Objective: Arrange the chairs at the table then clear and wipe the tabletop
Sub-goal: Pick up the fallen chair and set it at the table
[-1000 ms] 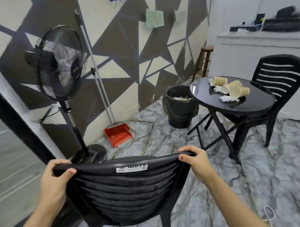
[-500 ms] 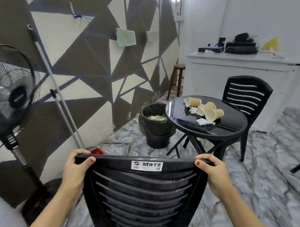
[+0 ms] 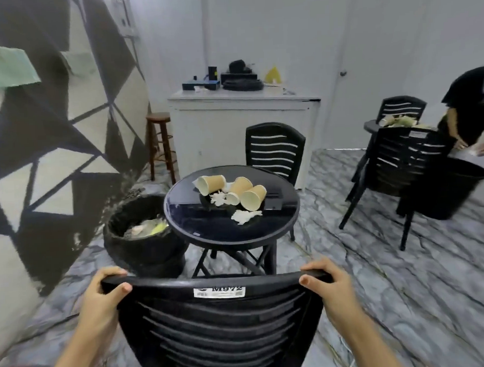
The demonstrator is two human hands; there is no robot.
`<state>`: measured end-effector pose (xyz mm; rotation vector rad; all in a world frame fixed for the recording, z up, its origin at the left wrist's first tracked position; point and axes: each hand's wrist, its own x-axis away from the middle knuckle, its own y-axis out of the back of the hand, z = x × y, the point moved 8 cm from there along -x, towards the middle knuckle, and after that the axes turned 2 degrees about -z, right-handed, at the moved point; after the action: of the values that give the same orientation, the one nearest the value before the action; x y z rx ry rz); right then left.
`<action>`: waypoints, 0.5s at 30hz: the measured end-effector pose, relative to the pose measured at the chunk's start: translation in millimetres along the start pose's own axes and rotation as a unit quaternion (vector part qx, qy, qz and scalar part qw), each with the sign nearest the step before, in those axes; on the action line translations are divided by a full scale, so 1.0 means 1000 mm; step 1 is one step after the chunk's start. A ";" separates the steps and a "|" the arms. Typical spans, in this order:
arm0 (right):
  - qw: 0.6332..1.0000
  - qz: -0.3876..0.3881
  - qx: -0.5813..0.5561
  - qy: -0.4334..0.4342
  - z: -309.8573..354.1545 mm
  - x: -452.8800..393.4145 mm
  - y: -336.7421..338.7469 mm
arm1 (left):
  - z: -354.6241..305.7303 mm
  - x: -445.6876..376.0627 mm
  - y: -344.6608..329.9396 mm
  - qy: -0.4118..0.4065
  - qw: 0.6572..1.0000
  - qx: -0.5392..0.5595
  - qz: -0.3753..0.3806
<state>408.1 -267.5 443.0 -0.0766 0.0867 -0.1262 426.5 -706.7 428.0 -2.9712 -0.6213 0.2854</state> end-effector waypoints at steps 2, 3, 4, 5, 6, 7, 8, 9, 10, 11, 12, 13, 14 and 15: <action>1.000 -0.019 0.005 -0.001 -0.002 -0.003 -0.010 | 0.011 -0.031 -0.004 0.012 0.999 0.012 0.045; 0.999 -0.037 0.010 0.002 -0.005 -0.003 -0.013 | 0.017 -0.044 -0.006 0.017 0.998 0.010 0.067; 0.998 -0.056 0.017 0.006 -0.008 0.000 -0.017 | 0.025 -0.055 -0.005 0.024 0.996 0.008 0.087; 0.997 -0.069 0.021 0.008 -0.011 0.003 -0.024 | 0.032 -0.065 -0.003 0.033 0.994 0.008 0.105; 0.997 -0.075 0.021 0.010 -0.014 0.008 -0.033 | 0.038 -0.073 0.001 0.045 0.992 0.011 0.119; 0.997 -0.075 0.021 0.012 -0.017 0.012 -0.042 | 0.042 -0.080 0.006 0.056 0.991 0.015 0.124; 0.997 -0.075 0.021 0.008 -0.021 0.015 -0.049 | 0.045 -0.087 0.011 0.065 0.990 0.020 0.127; 0.997 -0.077 0.018 -0.006 -0.026 0.017 -0.054 | 0.046 -0.092 0.014 0.069 0.988 0.021 0.137; 0.996 -0.079 0.013 -0.024 -0.030 0.018 -0.056 | 0.046 -0.095 0.016 0.068 0.986 0.017 0.149; 0.996 -0.078 0.012 -0.039 -0.032 0.018 -0.057 | 0.046 -0.096 0.016 0.064 0.985 0.016 0.157; 0.996 -0.073 0.015 -0.046 -0.033 0.018 -0.056 | 0.046 -0.095 0.015 0.059 0.985 0.016 0.160; 0.996 -0.067 0.020 -0.050 -0.032 0.017 -0.055 | 0.044 -0.093 0.013 0.050 0.986 0.016 0.159; 0.996 -0.063 0.026 -0.052 -0.031 0.017 -0.055 | 0.042 -0.091 0.012 0.040 0.987 0.015 0.154; 0.996 -0.060 0.030 -0.054 -0.030 0.017 -0.055 | 0.039 -0.089 0.012 0.031 0.988 0.009 0.148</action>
<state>415.2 -326.5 416.8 -0.0281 -0.0292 -0.2453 343.2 -751.9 403.0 -3.0343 -0.1663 0.2159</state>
